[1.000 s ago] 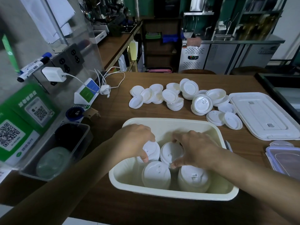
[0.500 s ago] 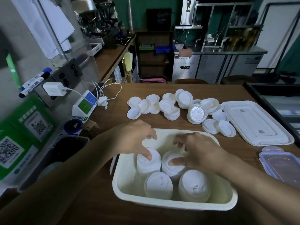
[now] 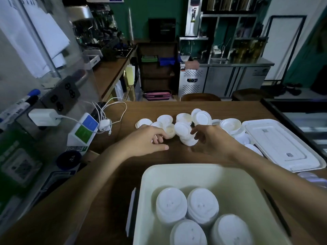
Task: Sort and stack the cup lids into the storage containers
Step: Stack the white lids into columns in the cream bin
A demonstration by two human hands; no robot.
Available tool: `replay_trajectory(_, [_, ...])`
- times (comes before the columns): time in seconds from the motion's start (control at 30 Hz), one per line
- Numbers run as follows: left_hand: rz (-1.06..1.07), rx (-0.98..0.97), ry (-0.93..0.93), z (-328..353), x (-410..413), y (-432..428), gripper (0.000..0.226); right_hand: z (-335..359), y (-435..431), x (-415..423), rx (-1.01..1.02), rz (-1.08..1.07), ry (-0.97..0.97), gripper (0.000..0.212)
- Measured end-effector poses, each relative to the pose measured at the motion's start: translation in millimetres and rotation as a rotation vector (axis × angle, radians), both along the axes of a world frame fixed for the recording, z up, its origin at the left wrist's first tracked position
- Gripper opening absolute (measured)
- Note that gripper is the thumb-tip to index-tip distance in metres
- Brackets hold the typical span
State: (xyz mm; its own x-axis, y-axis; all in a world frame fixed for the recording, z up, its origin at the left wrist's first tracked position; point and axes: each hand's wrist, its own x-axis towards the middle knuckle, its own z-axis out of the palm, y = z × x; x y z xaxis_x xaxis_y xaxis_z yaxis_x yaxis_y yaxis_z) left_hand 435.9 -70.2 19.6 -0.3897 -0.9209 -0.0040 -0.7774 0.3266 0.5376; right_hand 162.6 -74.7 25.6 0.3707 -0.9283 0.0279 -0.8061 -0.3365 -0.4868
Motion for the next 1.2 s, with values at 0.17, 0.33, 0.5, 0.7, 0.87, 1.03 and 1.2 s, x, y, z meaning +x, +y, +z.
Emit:
replay_trajectory(0.17, [0.008, -0.023, 0.01, -30.5, -18.8, -52.4, 0.062, -33.5, -55.1, -6.3, 0.047, -0.032, 0.144, 0.077])
replay_trajectory(0.33, [0.017, 0.02, -0.007, -54.1, -51.6, -106.6, 0.093, -59.4, -96.3, -5.1, 0.114, -0.064, 0.203, 0.103])
replay_trajectory(0.5, [0.094, 0.034, -0.015, -77.3, -81.2, -136.4, 0.095, -71.9, -114.6, 2.7, 0.149, -0.084, 0.128, 0.091])
replay_trajectory(0.7, [0.069, 0.026, -0.037, -96.7, -79.7, -144.0, 0.041, -88.9, -119.9, 4.3, 0.15, -0.081, 0.083, 0.058])
replay_trajectory(0.87, [0.154, 0.005, 0.098, -81.9, -72.6, -123.6, 0.091, -81.7, -119.5, 3.8, 0.198, -0.126, 0.01, 0.074])
replay_trajectory(1.03, [0.185, 0.009, 0.182, -64.0, -61.7, -107.7, 0.09, -63.3, -111.3, 2.9, 0.197, -0.075, -0.002, 0.091])
replay_trajectory(1.2, [0.152, 0.0, 0.327, -37.7, -43.1, -82.3, 0.091, -38.1, -90.6, -3.3, 0.169, -0.05, -0.128, 0.093])
